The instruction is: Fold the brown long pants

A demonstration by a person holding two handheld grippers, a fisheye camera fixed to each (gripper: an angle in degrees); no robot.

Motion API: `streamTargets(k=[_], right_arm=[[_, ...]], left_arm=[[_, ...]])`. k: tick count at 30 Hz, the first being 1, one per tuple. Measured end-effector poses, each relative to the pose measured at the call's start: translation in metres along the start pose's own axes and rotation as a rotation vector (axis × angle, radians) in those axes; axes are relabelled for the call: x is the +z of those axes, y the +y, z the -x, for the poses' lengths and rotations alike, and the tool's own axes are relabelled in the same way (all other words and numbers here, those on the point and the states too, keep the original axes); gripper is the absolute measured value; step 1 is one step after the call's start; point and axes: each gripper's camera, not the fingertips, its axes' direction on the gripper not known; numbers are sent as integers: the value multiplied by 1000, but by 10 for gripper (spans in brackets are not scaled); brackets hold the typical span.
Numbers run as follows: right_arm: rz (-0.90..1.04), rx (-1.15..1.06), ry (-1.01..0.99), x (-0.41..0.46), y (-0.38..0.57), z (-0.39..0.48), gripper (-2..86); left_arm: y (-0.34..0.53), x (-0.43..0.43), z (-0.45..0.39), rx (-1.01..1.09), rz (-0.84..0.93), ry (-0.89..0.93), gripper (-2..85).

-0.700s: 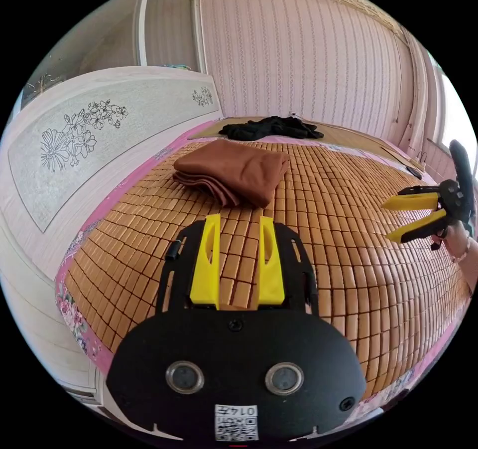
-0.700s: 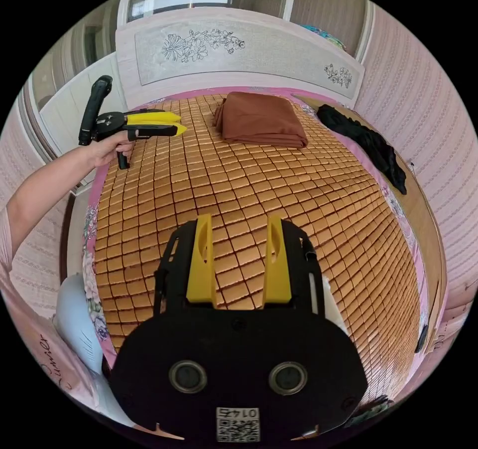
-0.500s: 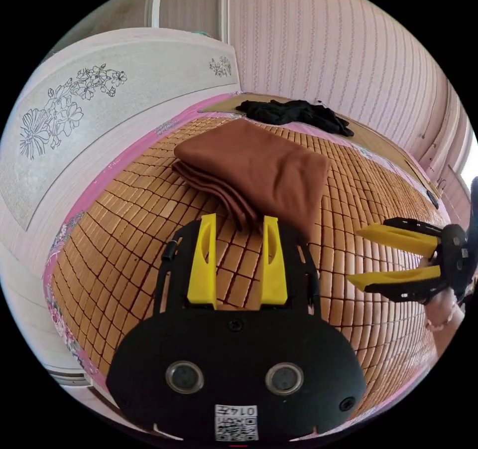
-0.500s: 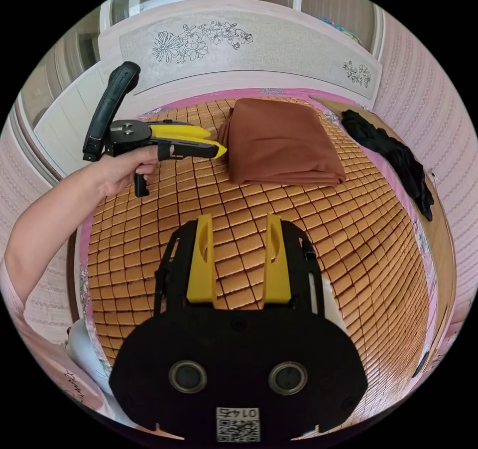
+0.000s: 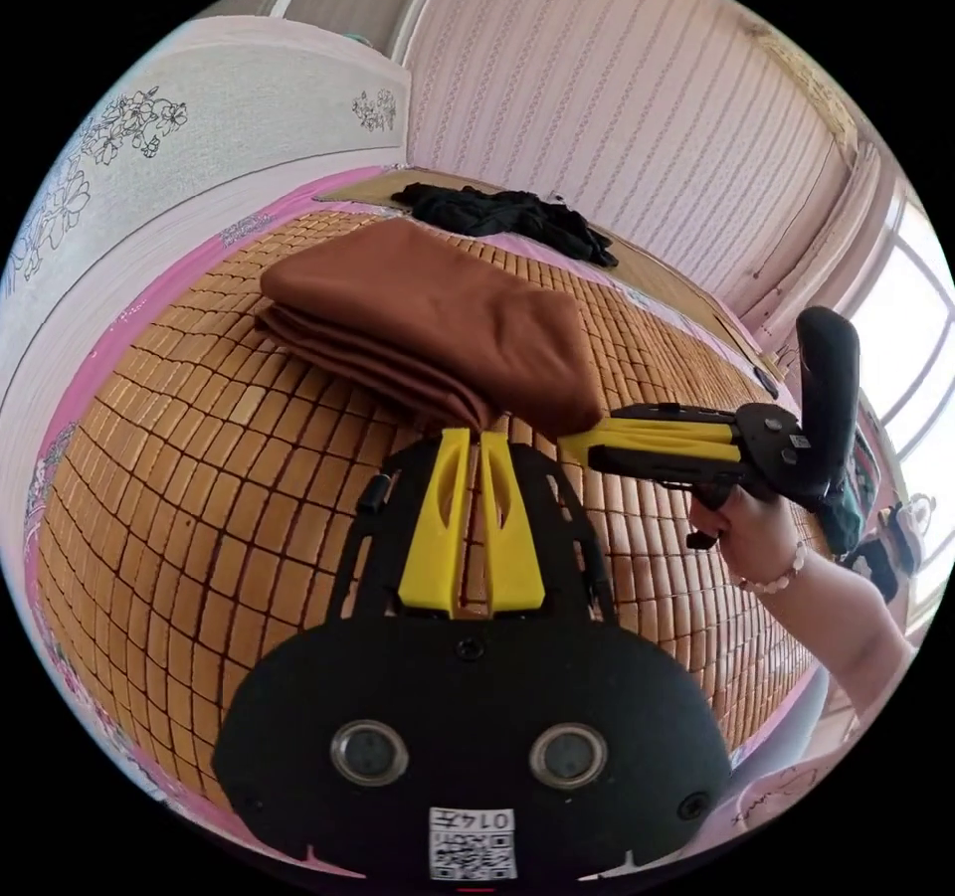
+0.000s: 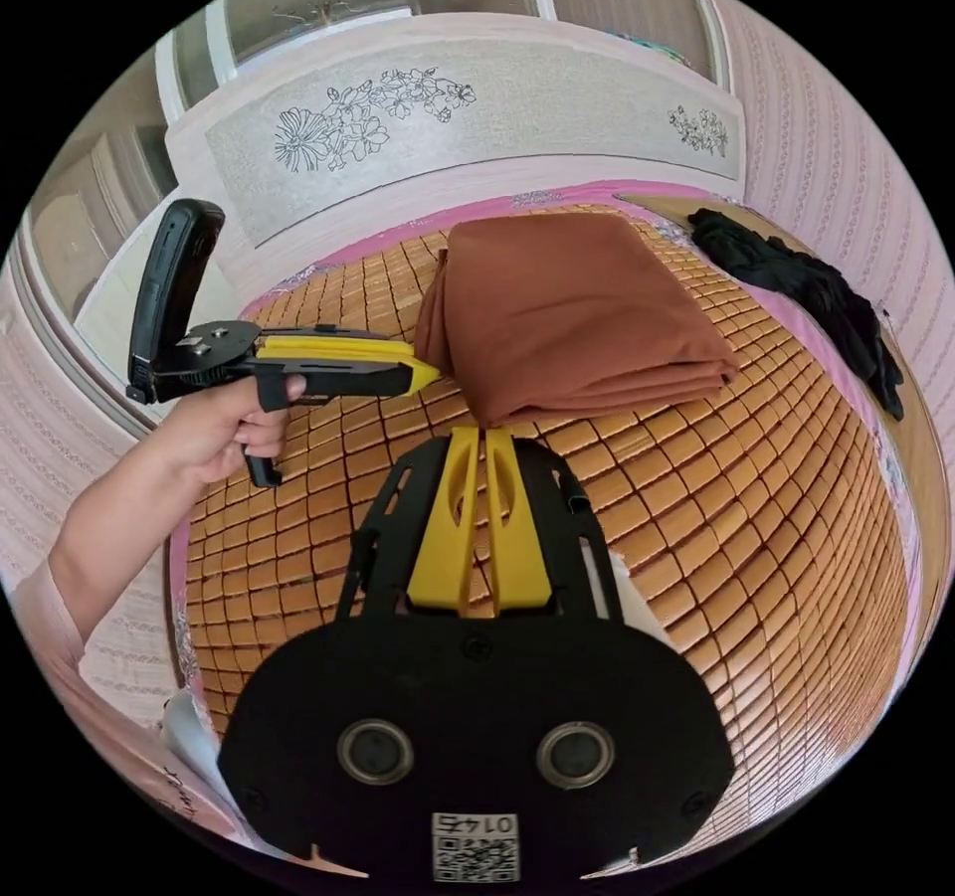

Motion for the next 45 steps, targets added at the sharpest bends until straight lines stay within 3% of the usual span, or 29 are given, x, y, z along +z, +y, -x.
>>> streamTargets(k=[4,7,11,15,18,21,24,29,36,39,41,45], right_arm=[[-3,-76,-10,-85,51,15,0],[24,-119,-92,-146,123,50,-1],[51,-127,-165,-210,267,127,-1],[38,-42,-287,-238,369,181,-1],[-18,43,-467,-248,420,204,-1],[-156,134,-584,-283,431,204,-2],[-384,178,-528,-348,423,185,-2],[-631,476,-125,-429,458,138,-2],[-487,745,106,-409,501,97,-1],[-517,664,162,-410,501,133,2],[-514,429,157,-402,476,183,8],[-272,106,87,-348,417,248,72]], left_arm=[[46,-52,-46,142,-51,56,-9],[130,-104,-86,188,-54,157,-9],[261,-175,-114,74,-68,318,-10],[347,-231,-127,-74,-119,274,-10],[367,-254,-121,-224,-185,324,-10],[355,-282,-119,-202,-184,332,-10],[340,-316,-127,-146,-233,269,-10],[334,-348,-133,-124,-294,224,-10],[337,-348,-133,-156,-285,316,-10],[328,-341,-145,-114,-248,270,-8],[324,-337,-145,-123,-214,195,-4],[341,-340,-124,-298,-300,-14,58]])
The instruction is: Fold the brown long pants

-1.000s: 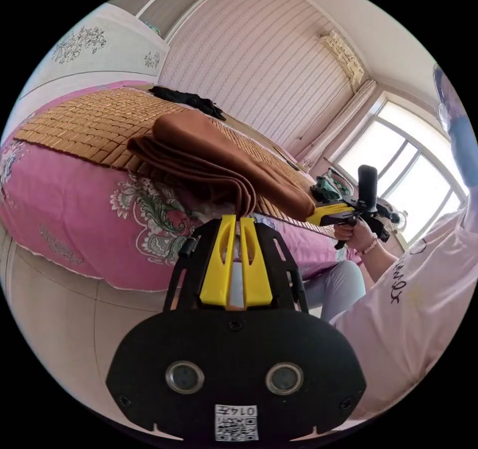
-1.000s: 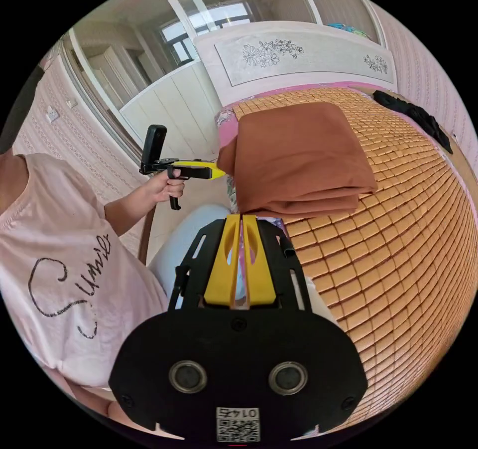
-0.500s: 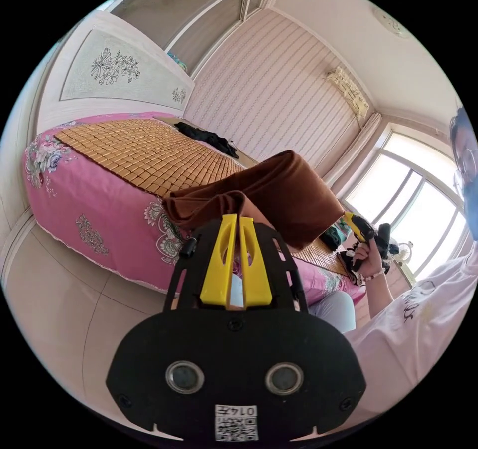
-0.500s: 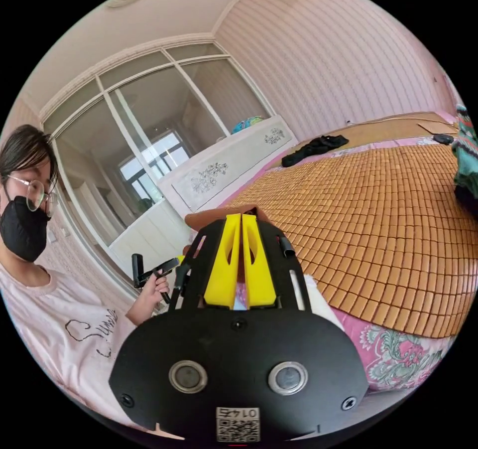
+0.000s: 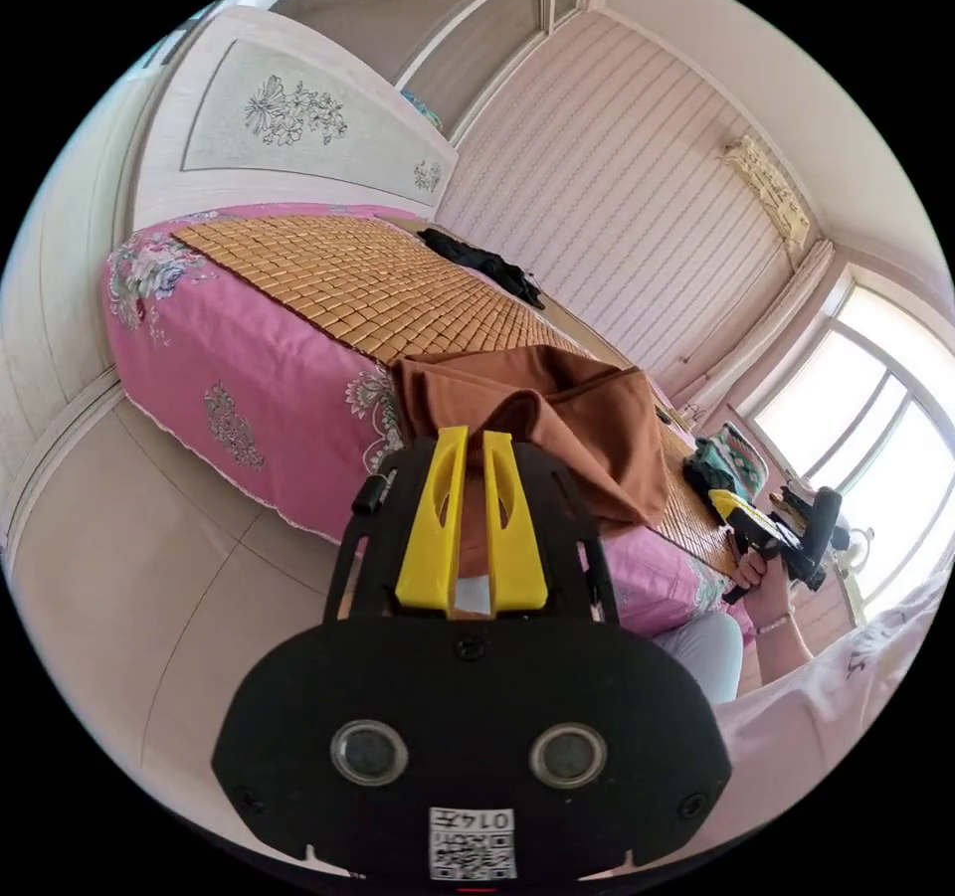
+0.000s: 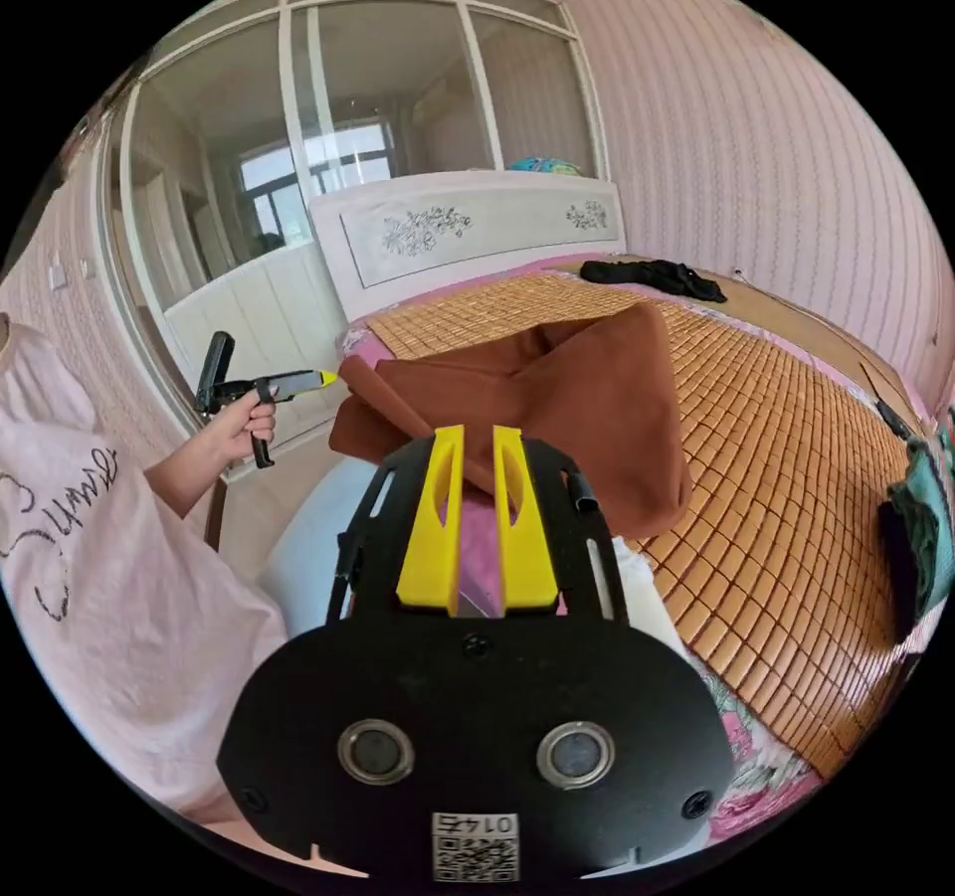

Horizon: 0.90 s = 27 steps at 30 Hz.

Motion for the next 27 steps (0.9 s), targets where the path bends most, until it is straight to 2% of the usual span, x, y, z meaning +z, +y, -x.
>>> streamTargets(k=[2,7,9,11,14,16,17,19,21,23,25,27], right_arm=[[101,-99,-16,43,-14,41,162],[164,-293,-91,104,-37,112,212],[208,-350,-89,127,-43,135,224],[303,-389,-98,154,-51,158,237],[354,-344,-100,163,-63,174,257],[308,-315,-131,154,-70,180,257],[277,-301,-136,149,-74,184,247],[275,-326,-137,146,-79,190,216],[281,-309,-112,146,-83,186,150],[293,-223,-90,138,-90,161,65],[256,-114,-150,120,-93,129,58],[197,7,-164,92,-93,93,55]], left_arm=[[3,0,7,-22,10,4,83],[21,26,19,-66,113,96,138],[31,49,24,-116,232,213,126],[35,55,22,-135,282,274,73],[31,40,2,-33,217,379,47],[29,34,-22,59,207,474,45],[29,35,-44,137,229,510,46],[34,36,-78,271,244,465,48],[42,36,-109,428,209,343,54],[41,33,-115,455,174,347,58],[36,30,-108,415,130,337,54],[31,36,-88,354,105,181,23]])
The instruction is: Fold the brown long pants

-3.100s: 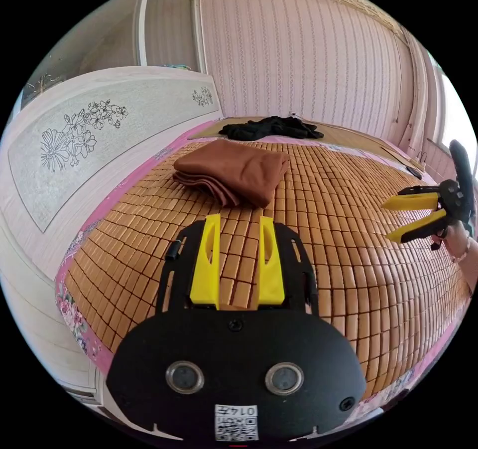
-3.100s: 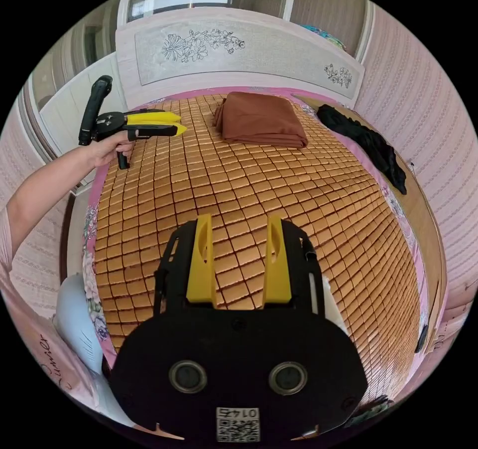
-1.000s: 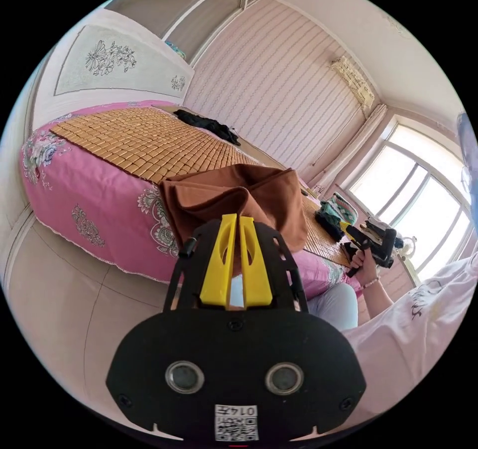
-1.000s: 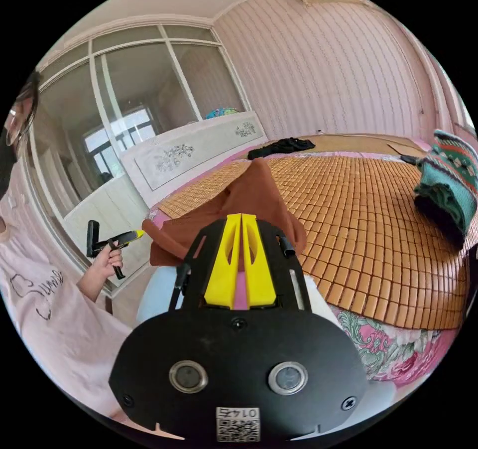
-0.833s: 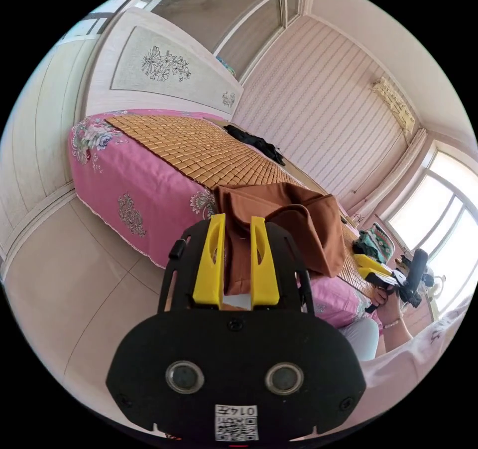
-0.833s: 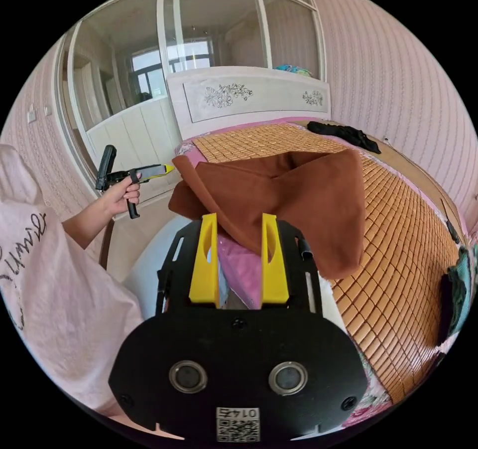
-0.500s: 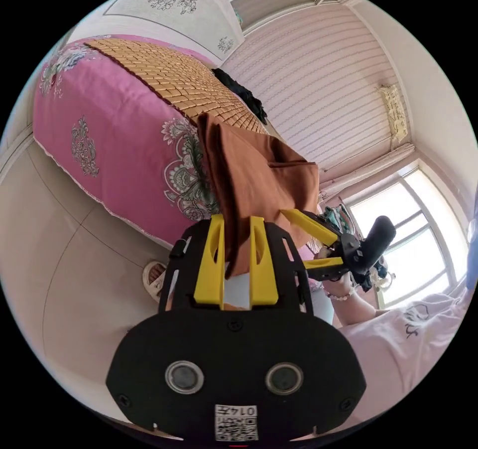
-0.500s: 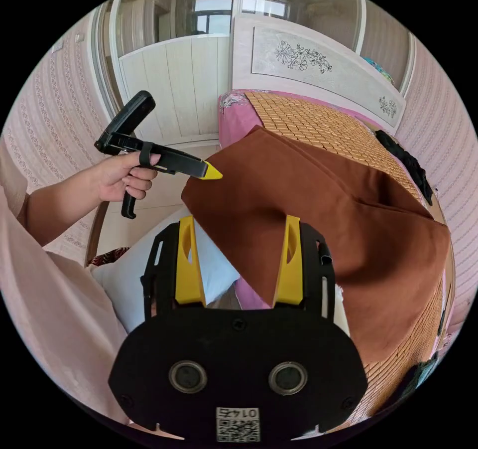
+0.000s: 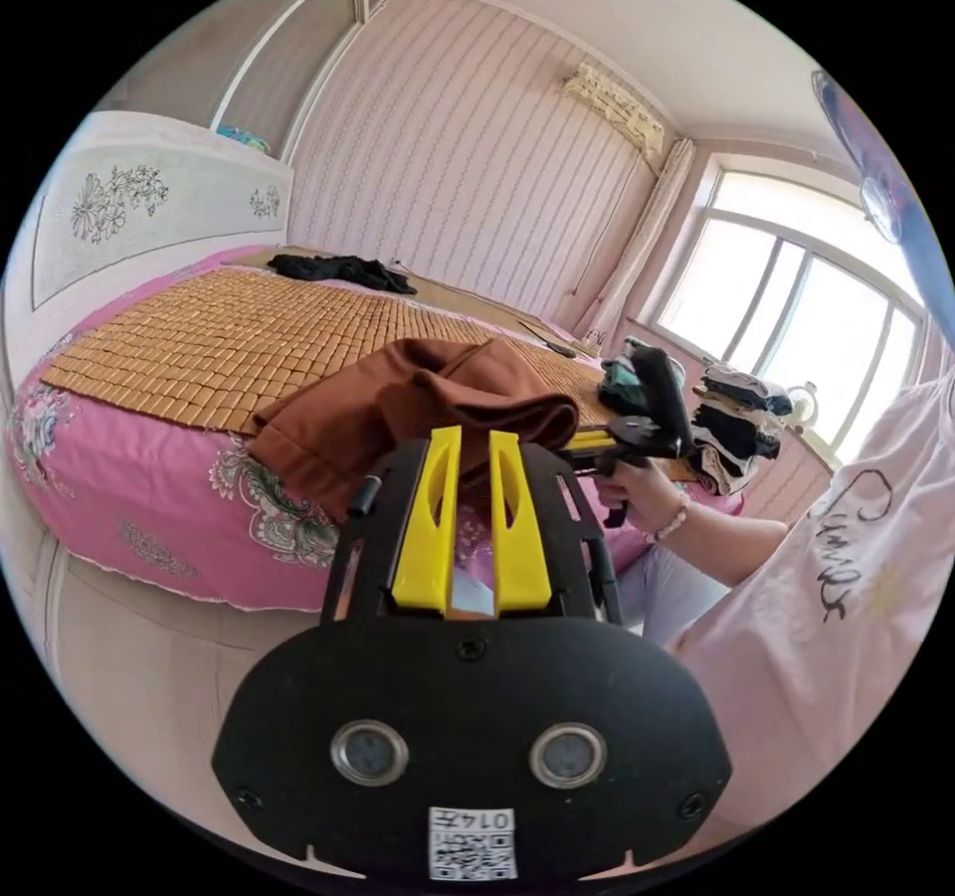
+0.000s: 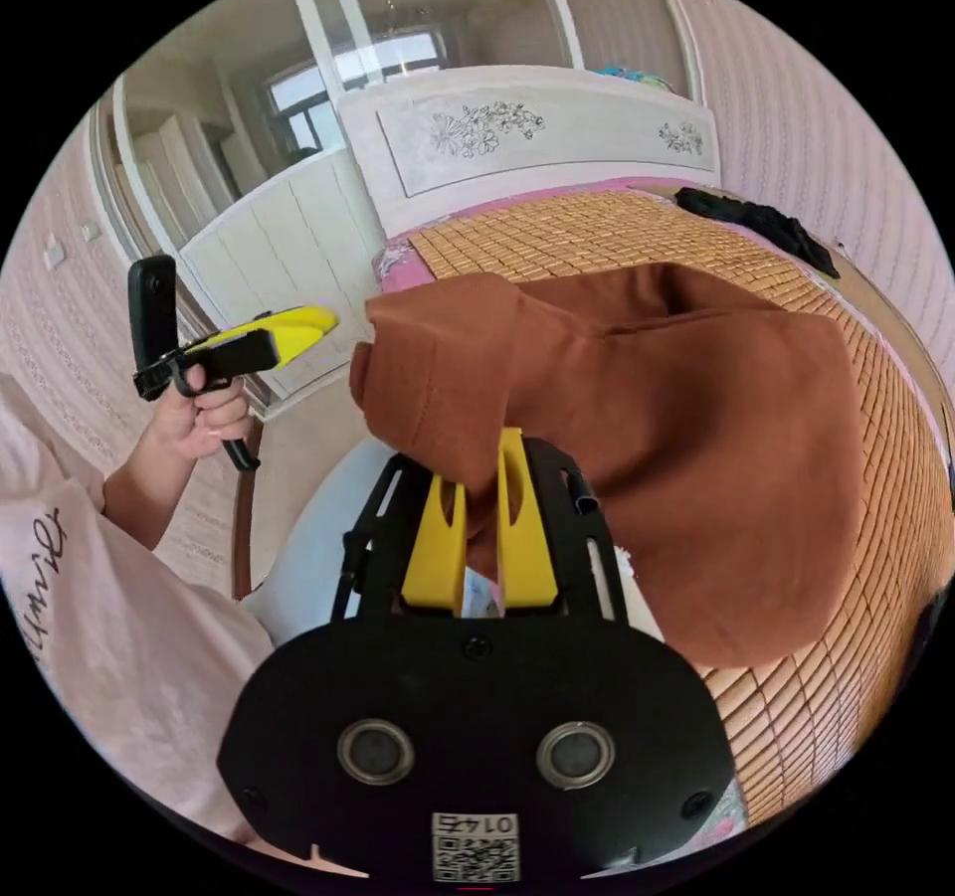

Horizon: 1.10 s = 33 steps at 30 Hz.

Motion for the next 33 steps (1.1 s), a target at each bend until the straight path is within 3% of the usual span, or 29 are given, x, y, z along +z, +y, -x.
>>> streamTargets(k=[3,5,9,12,14,17,20,25,29,33], right_arm=[[-141,173,82,-75,20,-43,51],[-264,274,184,-147,39,-63,48],[-386,327,382,-244,61,-66,46],[-450,376,560,-301,81,-56,45],[-517,463,685,-333,105,-48,45],[-544,583,761,-354,133,-47,41],[-548,646,792,-363,154,-44,36],[-489,699,813,-365,166,-46,33],[-507,702,830,-370,170,-45,33],[-555,718,825,-375,174,-48,31]], left_arm=[[4,26,32,-48,132,-291,26],[4,41,45,-66,157,-378,50],[-2,61,65,-193,27,-217,94],[-6,97,76,-298,113,-107,113],[-5,112,70,-290,144,-135,113],[-5,122,52,-171,177,-231,77],[-3,124,52,-198,175,-116,4],[0,111,53,-270,51,-2,-9],[-13,109,13,-77,-11,-166,-10],[-36,115,9,-93,-63,-116,-10]])
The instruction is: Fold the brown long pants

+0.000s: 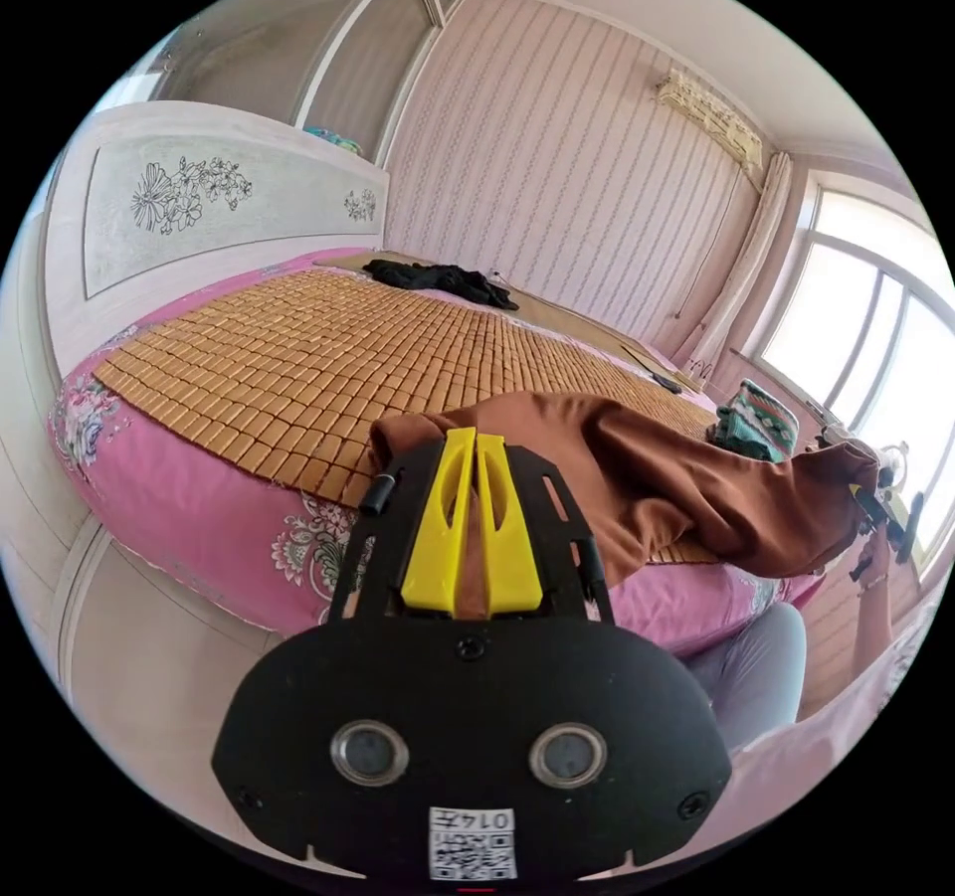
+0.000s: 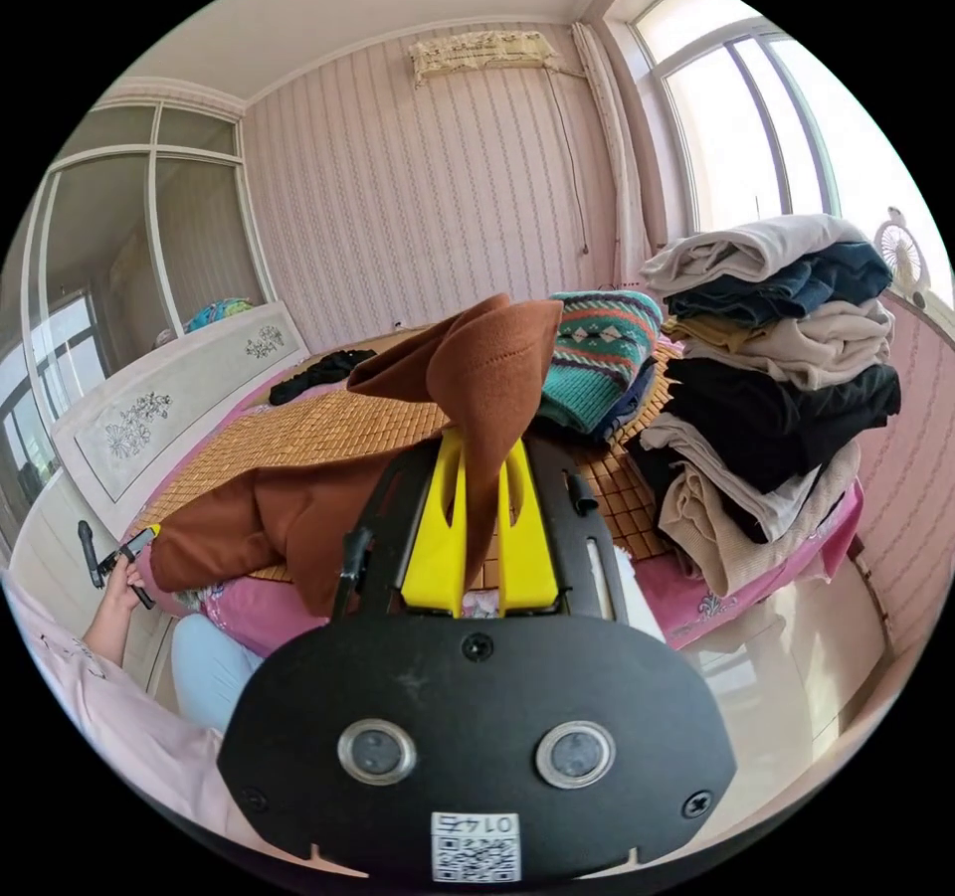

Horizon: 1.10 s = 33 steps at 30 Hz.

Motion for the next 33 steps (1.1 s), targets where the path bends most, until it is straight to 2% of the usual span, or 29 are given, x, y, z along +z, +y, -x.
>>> streamTargets(k=[3,5,7,9,12,13,15,18,19,23,25,28,30,33], right_arm=[[-33,26,-122,10,-28,-6,30],[-58,-68,-161,26,-70,10,32],[-77,-118,-171,35,-96,20,34],[-113,-127,-176,35,-112,21,36],[-105,-125,-112,38,-110,5,43],[-59,-117,-56,49,-98,-6,48],[47,-72,34,74,-71,-28,56],[275,-4,150,123,-21,-58,80],[319,5,211,134,-4,-62,90],[225,-79,437,132,21,-44,85],[186,-132,488,132,23,-32,84],[174,-234,441,140,28,-7,80],[207,-284,367,153,32,8,76],[222,-348,295,179,42,36,86]], left_arm=[[-48,12,-9,15,-28,54,-10],[-81,17,-21,40,-71,69,-10],[-104,4,-32,61,-229,51,-10],[-126,-45,-29,55,-442,46,-10],[-118,-87,-14,109,-495,9,-9],[-112,-87,-12,123,-471,-23,-8],[-88,-61,-1,149,-262,-148,-6],[-59,0,14,115,7,-160,18],[-55,11,16,108,32,-150,32],[-67,84,11,81,177,-96,97],[-83,117,6,78,242,-82,133],[-95,178,9,34,408,-128,167],[-83,220,16,20,605,-132,157],[-80,200,2,156,520,-131,113]])
